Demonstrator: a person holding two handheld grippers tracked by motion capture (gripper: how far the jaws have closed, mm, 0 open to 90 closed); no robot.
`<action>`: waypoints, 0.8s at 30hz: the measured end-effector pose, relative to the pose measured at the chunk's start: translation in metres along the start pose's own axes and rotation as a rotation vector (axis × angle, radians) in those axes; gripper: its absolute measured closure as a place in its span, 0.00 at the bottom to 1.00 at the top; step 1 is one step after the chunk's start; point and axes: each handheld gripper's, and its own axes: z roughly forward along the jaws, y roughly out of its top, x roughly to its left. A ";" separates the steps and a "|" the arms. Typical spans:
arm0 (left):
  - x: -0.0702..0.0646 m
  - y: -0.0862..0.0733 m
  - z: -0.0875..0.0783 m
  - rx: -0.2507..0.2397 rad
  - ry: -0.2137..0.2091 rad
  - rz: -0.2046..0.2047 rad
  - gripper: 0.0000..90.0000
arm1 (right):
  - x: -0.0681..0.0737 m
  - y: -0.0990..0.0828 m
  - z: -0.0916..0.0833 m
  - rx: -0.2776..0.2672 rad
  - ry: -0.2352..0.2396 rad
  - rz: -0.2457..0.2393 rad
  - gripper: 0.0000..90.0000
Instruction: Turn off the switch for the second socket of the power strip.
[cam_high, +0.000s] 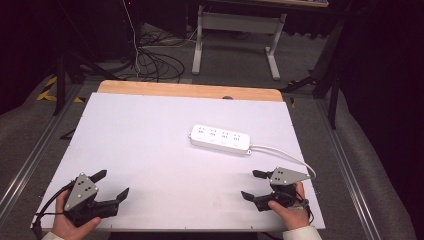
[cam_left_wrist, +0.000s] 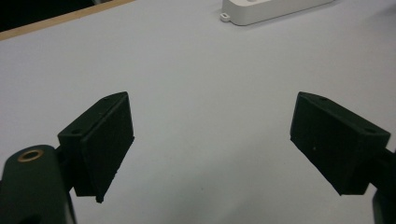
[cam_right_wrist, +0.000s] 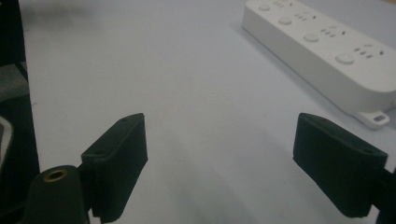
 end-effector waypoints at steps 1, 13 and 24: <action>0.000 0.000 0.000 0.003 0.001 0.003 0.15 | 0.001 -0.003 0.001 0.010 -0.002 0.002 0.20; 0.002 -0.001 0.004 0.020 -0.011 -0.009 0.14 | 0.008 -0.020 0.015 0.113 -0.009 0.065 0.20; 0.003 -0.002 0.006 0.032 -0.010 -0.006 0.13 | 0.011 -0.017 0.021 0.107 -0.040 0.019 0.20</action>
